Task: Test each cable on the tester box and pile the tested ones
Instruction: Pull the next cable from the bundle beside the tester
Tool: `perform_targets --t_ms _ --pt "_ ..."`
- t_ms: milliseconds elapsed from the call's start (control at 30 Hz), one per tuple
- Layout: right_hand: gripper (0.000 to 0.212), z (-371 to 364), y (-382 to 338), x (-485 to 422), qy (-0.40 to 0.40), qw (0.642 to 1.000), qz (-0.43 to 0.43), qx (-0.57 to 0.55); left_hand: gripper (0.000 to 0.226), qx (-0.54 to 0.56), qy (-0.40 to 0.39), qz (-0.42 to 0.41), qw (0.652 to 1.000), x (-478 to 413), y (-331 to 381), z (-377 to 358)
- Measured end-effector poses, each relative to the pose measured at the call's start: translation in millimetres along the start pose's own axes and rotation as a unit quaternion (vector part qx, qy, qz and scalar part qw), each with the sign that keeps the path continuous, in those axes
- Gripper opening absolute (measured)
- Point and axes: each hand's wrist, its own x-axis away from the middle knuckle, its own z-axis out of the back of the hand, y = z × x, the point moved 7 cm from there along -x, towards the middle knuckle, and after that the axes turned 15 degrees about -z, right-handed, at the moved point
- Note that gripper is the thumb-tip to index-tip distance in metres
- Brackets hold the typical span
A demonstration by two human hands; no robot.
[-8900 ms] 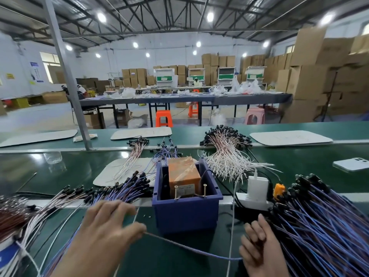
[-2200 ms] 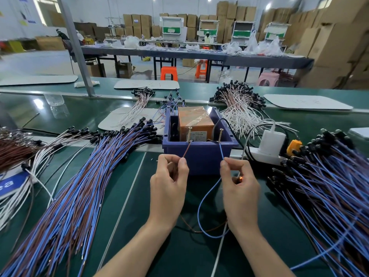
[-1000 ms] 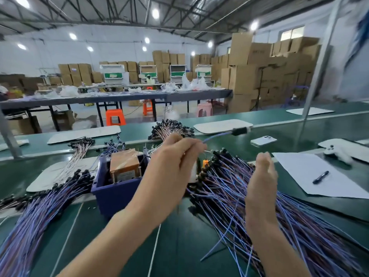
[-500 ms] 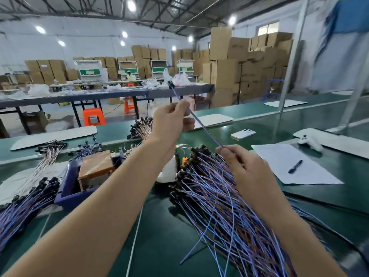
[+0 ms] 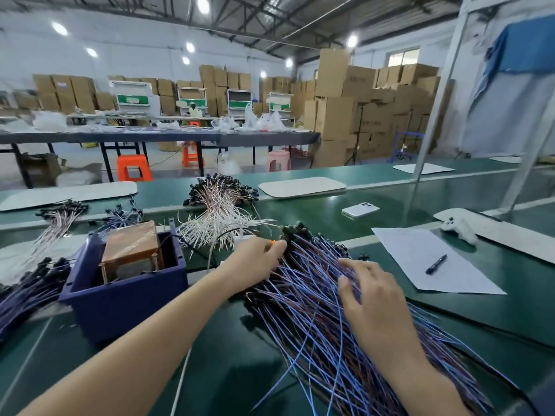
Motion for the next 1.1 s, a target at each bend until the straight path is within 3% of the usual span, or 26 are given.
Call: perform_targets --t_ms 200,333,433,633,767,900,1100 --pt "0.028 -69 -85 46 -0.058 0.986 0.141 -0.067 0.042 -0.040 -0.144 -0.011 0.989 76 -36 25" --pt "0.029 -131 -131 80 -0.156 0.965 0.201 -0.057 0.041 -0.108 -0.264 0.075 0.955 141 -76 55" --pt "0.030 -172 -154 93 -0.210 0.957 0.199 -0.032 0.041 -0.161 -0.279 0.125 0.938 181 -104 93" --pt "0.029 -229 -187 110 -0.266 0.937 0.228 0.007 0.033 -0.250 -0.220 0.208 0.920 238 -163 188" --pt "0.029 -248 -183 109 -0.283 0.936 0.210 0.011 0.033 -0.326 -0.050 0.245 0.911 260 -195 241" --pt "0.023 -251 -175 104 -0.317 0.930 0.172 -0.073 0.039 -0.351 0.085 0.287 0.887 276 -222 266" --pt "0.021 -255 -168 100 -0.349 0.916 0.135 -0.144 0.039 -0.352 0.104 0.252 0.896 256 -232 253"
